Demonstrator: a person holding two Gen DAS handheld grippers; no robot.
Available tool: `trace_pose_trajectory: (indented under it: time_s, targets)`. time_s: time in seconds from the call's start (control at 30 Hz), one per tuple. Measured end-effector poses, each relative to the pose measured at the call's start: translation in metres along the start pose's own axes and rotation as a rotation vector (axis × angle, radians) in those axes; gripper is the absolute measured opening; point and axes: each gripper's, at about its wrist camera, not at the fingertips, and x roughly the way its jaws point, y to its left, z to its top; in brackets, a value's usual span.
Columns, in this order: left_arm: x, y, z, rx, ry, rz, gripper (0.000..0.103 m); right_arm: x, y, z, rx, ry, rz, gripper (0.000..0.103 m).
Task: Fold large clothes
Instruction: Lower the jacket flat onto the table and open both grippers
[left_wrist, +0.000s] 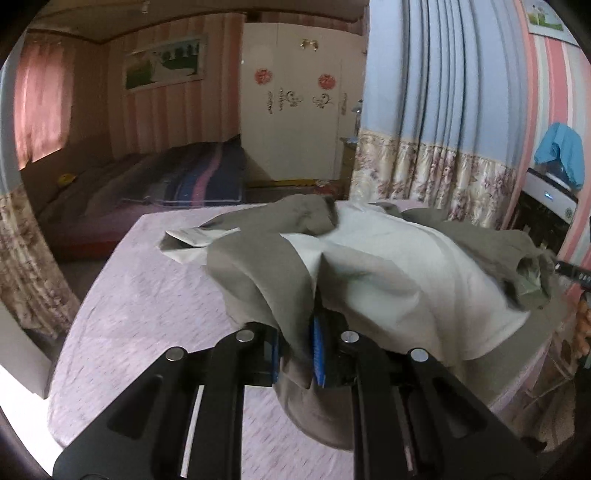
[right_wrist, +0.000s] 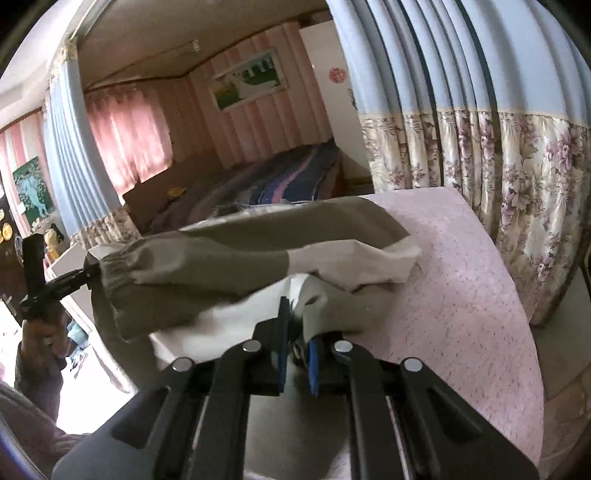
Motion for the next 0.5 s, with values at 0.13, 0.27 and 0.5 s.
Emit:
trace_pose_trajectory:
  time_s: [0.13, 0.27, 0.5]
  targets:
    - [-0.014, 0.012, -0.021, -0.002, 0.084, 0.018, 0.033, -0.012, 0.001, -0.009, 0.029, 0.038, -0.026, 0.047]
    - [-0.038, 0.027, -0.031, -0.022, 0.045, 0.115, 0.089, -0.016, 0.013, -0.019, -0.061, 0.061, -0.139, 0.075]
    - [-0.038, 0.047, -0.017, -0.03, -0.01, 0.159, 0.09, -0.022, 0.009, 0.003, -0.121, 0.033, -0.256, 0.083]
